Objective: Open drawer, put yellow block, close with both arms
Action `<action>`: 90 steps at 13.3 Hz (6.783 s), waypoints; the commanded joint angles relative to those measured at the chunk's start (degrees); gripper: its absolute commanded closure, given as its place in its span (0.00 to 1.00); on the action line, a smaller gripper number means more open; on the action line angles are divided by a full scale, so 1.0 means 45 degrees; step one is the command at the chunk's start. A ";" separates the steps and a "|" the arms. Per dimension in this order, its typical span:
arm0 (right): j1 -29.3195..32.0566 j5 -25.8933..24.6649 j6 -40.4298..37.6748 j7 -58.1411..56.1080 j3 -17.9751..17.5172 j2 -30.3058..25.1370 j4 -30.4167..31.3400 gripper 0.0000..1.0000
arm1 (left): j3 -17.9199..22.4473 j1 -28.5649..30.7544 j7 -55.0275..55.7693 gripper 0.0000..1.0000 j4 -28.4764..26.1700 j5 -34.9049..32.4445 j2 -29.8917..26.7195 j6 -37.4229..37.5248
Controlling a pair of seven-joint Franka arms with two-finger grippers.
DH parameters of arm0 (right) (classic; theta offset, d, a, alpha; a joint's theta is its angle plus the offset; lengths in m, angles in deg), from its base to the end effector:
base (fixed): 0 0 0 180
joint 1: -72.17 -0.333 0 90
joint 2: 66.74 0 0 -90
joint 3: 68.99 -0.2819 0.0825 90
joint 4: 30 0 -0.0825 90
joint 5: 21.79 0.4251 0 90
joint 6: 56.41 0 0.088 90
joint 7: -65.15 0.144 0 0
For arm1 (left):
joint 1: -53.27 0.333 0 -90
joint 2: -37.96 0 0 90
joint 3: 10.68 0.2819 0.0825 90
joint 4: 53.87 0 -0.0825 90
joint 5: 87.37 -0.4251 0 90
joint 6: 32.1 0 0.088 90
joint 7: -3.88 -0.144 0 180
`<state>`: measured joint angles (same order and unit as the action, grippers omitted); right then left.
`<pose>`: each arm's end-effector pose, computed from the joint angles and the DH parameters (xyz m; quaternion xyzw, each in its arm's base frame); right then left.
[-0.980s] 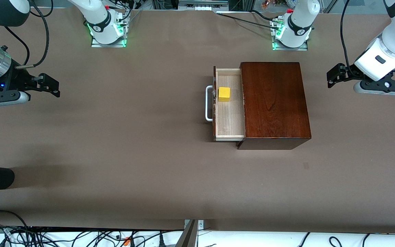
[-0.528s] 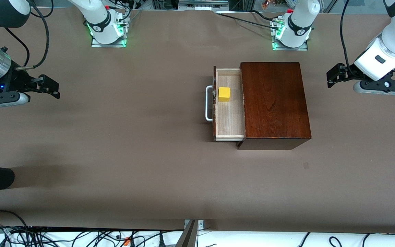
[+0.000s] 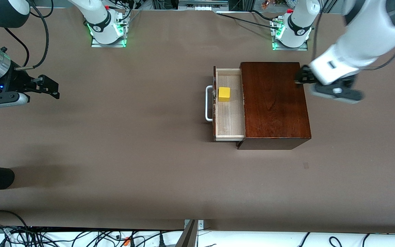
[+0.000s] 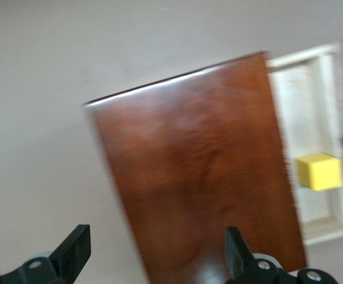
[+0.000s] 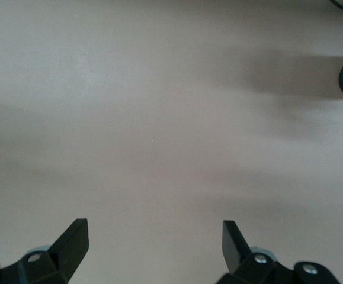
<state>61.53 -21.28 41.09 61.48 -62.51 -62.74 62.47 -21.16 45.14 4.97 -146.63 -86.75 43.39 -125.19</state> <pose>0.6223 0.0479 0.5004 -0.9976 -0.0679 -0.0092 0.0005 0.5842 -0.1952 0.4767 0.9874 -0.1516 -0.0455 0.0063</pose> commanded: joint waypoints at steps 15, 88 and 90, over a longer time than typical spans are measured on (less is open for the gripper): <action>0.0039 0.0199 -0.0027 0.0093 0.0026 0.0107 -0.0275 0.00 | -0.0131 -0.5948 -0.9922 0.66 0.2098 -0.0699 0.6915 -0.8137; 0.0019 0.0374 -0.0047 0.0093 0.0026 0.0107 -0.0275 0.00 | 0.1744 0.1083 -0.0518 0.00 -0.0246 -0.0254 -0.1364 0.0453; 0.0000 0.0374 -0.0047 0.0093 0.0026 0.0107 -0.0275 0.00 | 0.1725 0.1083 0.0224 0.00 -0.0246 -0.0253 -0.1383 0.0511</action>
<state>61.55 -20.46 41.18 61.48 -62.41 -62.67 62.31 -13.28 49.94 3.07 -149.44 -89.09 36.57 -124.40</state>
